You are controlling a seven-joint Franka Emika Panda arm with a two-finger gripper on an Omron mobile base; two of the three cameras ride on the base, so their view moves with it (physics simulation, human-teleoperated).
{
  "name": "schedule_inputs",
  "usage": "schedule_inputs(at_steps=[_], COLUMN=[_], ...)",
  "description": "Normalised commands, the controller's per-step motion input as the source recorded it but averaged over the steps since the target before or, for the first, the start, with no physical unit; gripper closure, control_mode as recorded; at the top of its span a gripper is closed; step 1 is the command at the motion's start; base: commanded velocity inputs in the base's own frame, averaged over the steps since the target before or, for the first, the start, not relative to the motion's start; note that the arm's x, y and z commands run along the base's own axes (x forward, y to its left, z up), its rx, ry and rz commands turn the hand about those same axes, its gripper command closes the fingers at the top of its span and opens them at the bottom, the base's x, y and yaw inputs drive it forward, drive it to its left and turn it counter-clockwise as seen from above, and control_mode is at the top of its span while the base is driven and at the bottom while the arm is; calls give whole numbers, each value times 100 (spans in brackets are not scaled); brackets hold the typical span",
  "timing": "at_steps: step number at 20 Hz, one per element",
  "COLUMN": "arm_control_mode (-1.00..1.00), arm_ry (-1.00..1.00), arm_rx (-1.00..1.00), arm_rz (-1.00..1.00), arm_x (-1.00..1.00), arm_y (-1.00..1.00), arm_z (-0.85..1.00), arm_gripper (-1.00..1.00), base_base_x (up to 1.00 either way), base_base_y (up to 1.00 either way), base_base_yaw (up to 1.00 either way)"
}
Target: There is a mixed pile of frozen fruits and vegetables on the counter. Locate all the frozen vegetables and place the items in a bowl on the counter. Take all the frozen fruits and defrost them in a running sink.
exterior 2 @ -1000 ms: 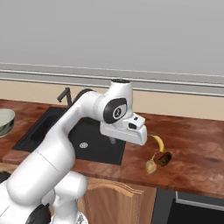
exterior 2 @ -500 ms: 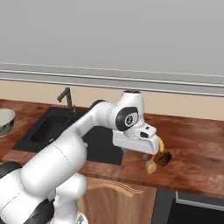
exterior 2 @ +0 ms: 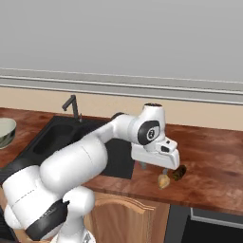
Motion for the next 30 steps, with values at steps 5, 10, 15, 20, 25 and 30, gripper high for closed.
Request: schedule_inputs(at_steps=[5,10,15,20,25,30], arm_control_mode=[-100,-100,-100,-100,-100,-100], arm_ry=[1,0,0,0,3,8], arm_rx=[1,0,0,0,0,0], arm_rz=[-1,0,-1,-1,-1,0], arm_x=[41,44,47,33,-9,-9], arm_y=[-5,-7,-29,-30,-10,1], arm_z=[-25,-27,-30,-28,-38,-26], arm_gripper=[-100,-100,-100,-100,-100,-100], base_base_x=[0,0,0,0,0,0], base_base_y=[0,0,0,0,0,0], base_base_yaw=[0,0,0,0,0,0])
